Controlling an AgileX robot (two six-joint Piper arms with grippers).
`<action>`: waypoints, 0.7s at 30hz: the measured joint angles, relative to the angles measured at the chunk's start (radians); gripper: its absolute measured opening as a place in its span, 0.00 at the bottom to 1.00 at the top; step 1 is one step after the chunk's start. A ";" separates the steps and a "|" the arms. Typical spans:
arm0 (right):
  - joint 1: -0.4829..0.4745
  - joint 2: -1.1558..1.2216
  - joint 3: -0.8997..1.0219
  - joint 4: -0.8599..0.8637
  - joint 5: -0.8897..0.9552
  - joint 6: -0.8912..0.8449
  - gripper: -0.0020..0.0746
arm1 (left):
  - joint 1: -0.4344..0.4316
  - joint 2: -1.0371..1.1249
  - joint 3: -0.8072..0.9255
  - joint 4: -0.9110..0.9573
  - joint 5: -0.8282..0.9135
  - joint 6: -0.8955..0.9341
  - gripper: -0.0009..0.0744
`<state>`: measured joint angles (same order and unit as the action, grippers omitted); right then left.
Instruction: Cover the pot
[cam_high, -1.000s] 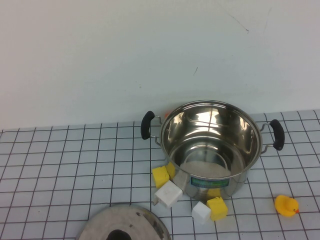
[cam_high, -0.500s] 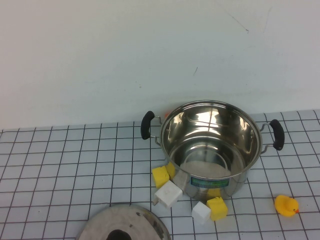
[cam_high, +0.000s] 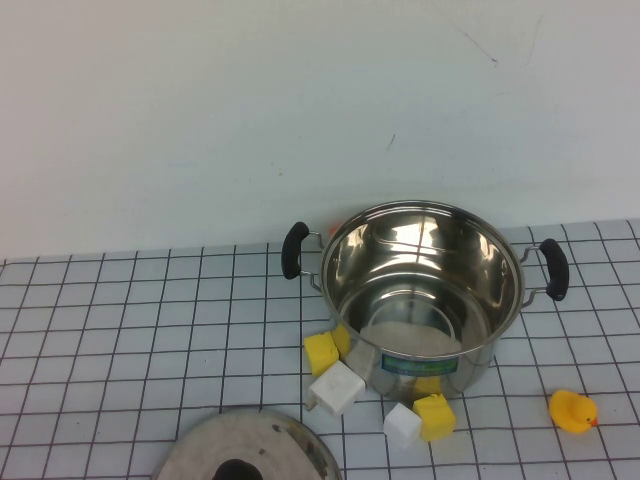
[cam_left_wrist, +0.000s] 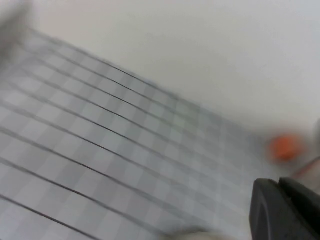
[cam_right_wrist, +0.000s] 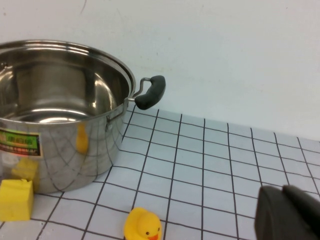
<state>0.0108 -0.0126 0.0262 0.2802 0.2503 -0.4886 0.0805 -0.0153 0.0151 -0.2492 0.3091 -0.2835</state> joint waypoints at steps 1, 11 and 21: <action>0.000 0.000 0.000 0.000 -0.001 -0.004 0.02 | 0.000 0.000 0.002 -0.108 -0.009 -0.064 0.01; 0.000 0.000 0.000 0.000 -0.001 -0.003 0.02 | 0.000 0.000 0.004 -0.652 -0.114 -0.160 0.01; 0.000 0.000 0.000 0.000 -0.001 -0.005 0.02 | -0.002 0.193 -0.398 -0.424 0.388 0.249 0.01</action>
<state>0.0108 -0.0126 0.0262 0.2802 0.2488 -0.4941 0.0786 0.1779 -0.3824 -0.6733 0.6972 -0.0349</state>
